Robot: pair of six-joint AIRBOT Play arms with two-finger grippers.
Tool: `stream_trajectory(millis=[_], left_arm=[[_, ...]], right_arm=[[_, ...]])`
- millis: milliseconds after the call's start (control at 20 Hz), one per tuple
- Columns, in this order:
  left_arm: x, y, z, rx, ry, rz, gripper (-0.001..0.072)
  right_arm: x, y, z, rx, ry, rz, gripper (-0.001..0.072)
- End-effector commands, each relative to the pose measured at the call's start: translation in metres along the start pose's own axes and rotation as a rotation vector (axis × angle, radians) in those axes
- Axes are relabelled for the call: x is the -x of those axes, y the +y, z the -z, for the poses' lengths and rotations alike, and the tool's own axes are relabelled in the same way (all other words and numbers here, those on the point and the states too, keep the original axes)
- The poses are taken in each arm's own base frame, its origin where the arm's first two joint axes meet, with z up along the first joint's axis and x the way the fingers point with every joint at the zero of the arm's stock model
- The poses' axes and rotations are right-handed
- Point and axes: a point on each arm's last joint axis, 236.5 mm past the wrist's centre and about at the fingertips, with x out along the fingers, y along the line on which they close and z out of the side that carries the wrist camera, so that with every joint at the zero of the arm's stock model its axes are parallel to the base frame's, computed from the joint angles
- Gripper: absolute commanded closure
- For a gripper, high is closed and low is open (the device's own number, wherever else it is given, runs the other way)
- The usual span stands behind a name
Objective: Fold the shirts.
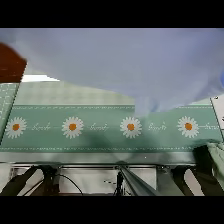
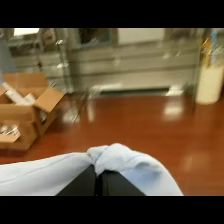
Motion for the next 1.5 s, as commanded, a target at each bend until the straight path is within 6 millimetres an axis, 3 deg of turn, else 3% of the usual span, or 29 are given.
stream_trajectory(millis=[0,100,250,400,500,550,600,700,800,900,1000,1100,1250,1450], left_arm=[[0.081,-0.024,-0.027,-0.092,-0.149,-0.17,0.0686],[0.101,-0.042,-0.015,-0.107,-0.127,-0.166,0.0685],[0.112,-0.055,0.013,-0.076,-0.029,-0.153,0.0685],[0.111,-0.052,0.05,-0.059,0.13,-0.151,0.0685],[0.106,-0.043,0.078,-0.029,0.248,-0.155,0.0685],[0.101,-0.037,0.091,-0.02,0.301,-0.153,0.0685],[0.094,-0.031,0.102,-0.01,0.346,-0.147,0.0685],[0.076,-0.015,0.122,0.023,0.423,-0.134,0.0685],[0.05,0.006,0.144,0.089,0.511,-0.12,0.0685],[0.021,0.031,0.164,0.154,0.598,-0.11,0.0685],[-0.011,0.055,0.186,0.217,0.688,-0.09,0.0685],[-0.044,0.074,0.215,0.278,0.787,-0.054,0.0685],[-0.099,0.094,0.263,0.352,0.912,0.006,0.0685],[-0.173,0.121,0.327,0.398,0.968,0.039,0.0684]], right_arm=[[0.046,0.002,-0.041,0.082,-0.09,0.11,0.0685],[0.063,0.012,-0.043,0.098,-0.103,0.106,0.0685],[0.082,0.021,-0.028,0.104,-0.059,0.111,0.0685],[0.089,0.005,0.016,0.111,0.127,0.179,0.0685],[0.088,-0.013,0.059,0.145,0.338,0.21,0.0685],[0.083,-0.014,0.079,0.117,0.437,0.184,0.0685],[0.073,-0.016,0.085,0.11,0.473,0.16,0.0685],[0.042,-0.037,0.093,0.101,0.535,0.167,0.0685],[-0.003,-0.059,0.113,0.062,0.63,0.145,0.0685],[-0.057,-0.078,0.144,-0.004,0.737,0.09,0.0685],[-0.1,-0.096,0.191,-0.066,0.887,0.051,0.0685],[-0.139,-0.097,0.237,-0.078,1.008,-0.001,0.0685],[-0.201,-0.096,0.29,-0.041,1.054,-0.017,0.0685],[-0.261,-0.099,0.331,-0.018,1.014,-0.004,0.0685]])
